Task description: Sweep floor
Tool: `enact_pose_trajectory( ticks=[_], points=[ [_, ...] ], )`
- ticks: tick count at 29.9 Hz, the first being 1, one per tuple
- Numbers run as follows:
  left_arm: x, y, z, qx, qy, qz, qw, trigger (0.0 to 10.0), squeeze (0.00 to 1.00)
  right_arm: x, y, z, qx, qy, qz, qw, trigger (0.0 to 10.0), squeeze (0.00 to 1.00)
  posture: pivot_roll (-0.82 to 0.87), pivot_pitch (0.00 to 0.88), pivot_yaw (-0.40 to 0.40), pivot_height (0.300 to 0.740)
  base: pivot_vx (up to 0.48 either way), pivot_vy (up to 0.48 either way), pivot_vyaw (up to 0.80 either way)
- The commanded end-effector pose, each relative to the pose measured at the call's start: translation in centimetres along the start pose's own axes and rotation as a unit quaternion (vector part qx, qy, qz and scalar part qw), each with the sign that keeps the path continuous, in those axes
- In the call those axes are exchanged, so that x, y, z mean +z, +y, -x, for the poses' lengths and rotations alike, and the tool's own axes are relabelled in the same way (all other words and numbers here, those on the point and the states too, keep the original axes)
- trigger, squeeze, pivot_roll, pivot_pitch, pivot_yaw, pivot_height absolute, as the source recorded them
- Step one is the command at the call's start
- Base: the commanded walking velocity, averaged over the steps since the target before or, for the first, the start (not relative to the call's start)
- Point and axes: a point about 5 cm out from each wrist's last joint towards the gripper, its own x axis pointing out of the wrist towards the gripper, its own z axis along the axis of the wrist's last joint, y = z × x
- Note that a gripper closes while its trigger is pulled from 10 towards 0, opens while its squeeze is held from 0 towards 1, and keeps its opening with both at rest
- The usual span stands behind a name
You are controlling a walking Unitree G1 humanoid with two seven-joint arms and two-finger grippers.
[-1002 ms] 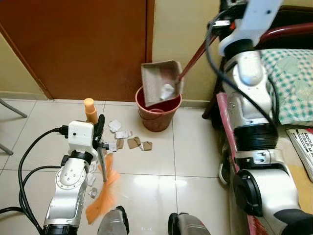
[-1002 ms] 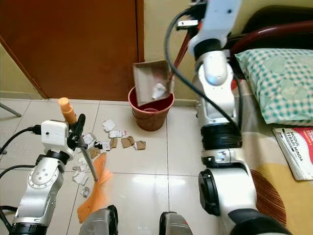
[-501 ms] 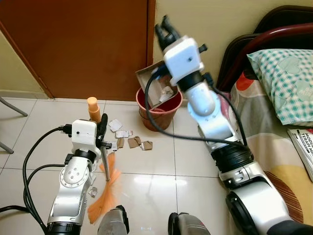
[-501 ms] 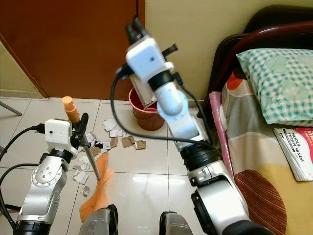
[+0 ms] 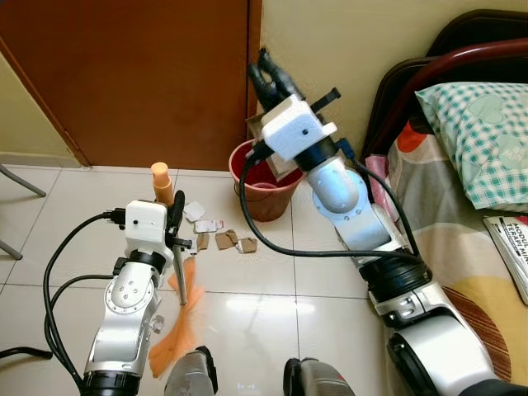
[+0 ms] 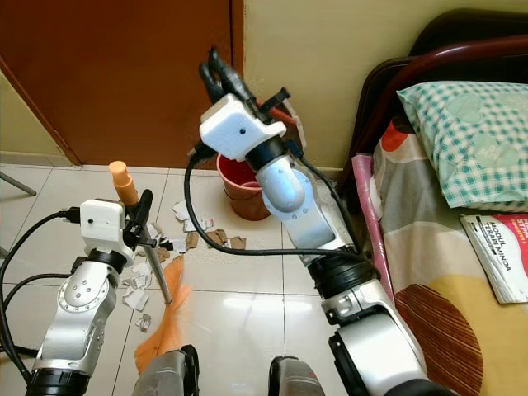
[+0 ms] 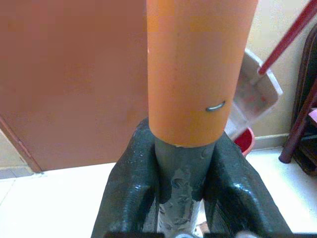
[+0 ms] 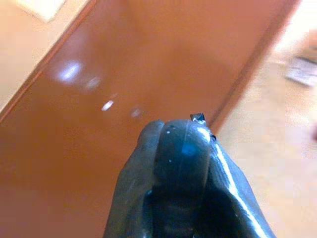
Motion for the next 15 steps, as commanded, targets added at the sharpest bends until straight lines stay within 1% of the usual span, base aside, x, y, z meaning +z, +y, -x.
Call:
enact_pose_trajectory(
  ticks=[1,2,3,5,6,7,8,9,10,12,13,14,15],
  points=[
    [-0.1,-0.5,-0.1,-0.004,-0.002,0.007,1.000,10.0,0.00,3.0,-1.6,-2.1,-0.051,-0.057,-0.047,0.996,10.0,0.00,-0.01,0.126,-0.043,0.740,0.000,0.000,0.00],
    [-0.1,-0.5,-0.1,-0.004,-0.002,0.007,1.000,10.0,0.00,3.0,-1.7,-2.4,-0.057,-0.050,-0.074,0.994,10.0,0.00,-0.01,0.126,-0.043,0.740,0.000,0.000,0.00],
    [-0.1,-0.5,0.0,-0.006,-0.003,0.004,1.000,10.0,0.00,3.1,-1.7,-2.7,-0.067,-0.041,-0.110,0.991,10.0,0.00,-0.01,0.126,-0.043,0.740,0.000,0.000,0.00],
    [-0.1,-0.5,0.0,-0.007,-0.003,0.001,1.000,10.0,0.00,3.0,-1.6,-2.7,-0.071,-0.033,-0.128,0.989,10.0,0.00,-0.01,0.126,-0.043,0.740,0.000,0.000,0.00],
    [-0.1,-0.4,0.1,-0.007,-0.002,0.000,1.000,10.0,0.00,2.7,-1.3,-2.6,-0.072,-0.020,-0.153,0.985,10.0,0.00,-0.01,0.126,-0.043,0.740,0.000,0.000,0.00],
    [-0.1,-0.4,0.1,-0.007,-0.002,0.000,1.000,10.0,0.00,2.6,-1.2,-2.5,-0.073,-0.015,-0.163,0.984,10.0,0.00,-0.01,0.126,-0.043,0.740,0.000,0.000,0.00],
    [-0.1,-0.4,0.1,-0.007,-0.002,0.000,1.000,10.0,0.00,2.6,-1.2,-2.5,-0.073,-0.015,-0.163,0.984,10.0,0.00,-0.01,0.126,-0.043,0.740,0.000,0.000,0.00],
    [-0.2,-0.1,0.1,-0.005,-0.001,-0.002,1.000,10.0,0.00,2.1,-0.8,-2.2,-0.077,0.011,-0.212,0.974,10.0,0.00,-0.01,0.126,-0.045,0.740,0.000,0.000,0.00],
    [-0.2,0.0,0.1,-0.004,-0.001,-0.003,1.000,10.0,0.00,1.8,-0.6,-2.0,-0.075,0.025,-0.238,0.968,10.0,0.00,-0.01,0.129,-0.046,0.740,0.000,0.000,0.00],
    [-0.2,0.1,0.1,-0.003,0.000,-0.003,1.000,10.0,0.00,1.2,0.0,-1.5,-0.069,0.047,-0.263,0.961,10.0,0.00,-0.01,0.129,-0.046,0.740,0.000,0.000,0.00],
    [-0.2,0.1,0.2,-0.002,0.000,-0.003,1.000,10.0,0.00,0.5,0.4,-0.9,-0.063,0.069,-0.280,0.955,10.0,0.00,-0.01,0.129,-0.046,0.740,0.000,0.000,0.00],
    [-0.2,0.1,0.2,-0.002,0.000,-0.003,1.000,10.0,0.00,0.5,0.4,-0.9,-0.063,0.069,-0.280,0.955,10.0,0.00,-0.01,0.129,-0.046,0.740,0.000,0.000,0.00],
    [-0.2,0.0,0.2,-0.003,0.000,-0.003,1.000,10.0,0.00,-0.2,0.8,-0.1,-0.064,0.090,-0.300,0.948,10.0,0.00,-0.01,0.133,-0.046,0.740,0.000,0.000,0.00]
  ],
)
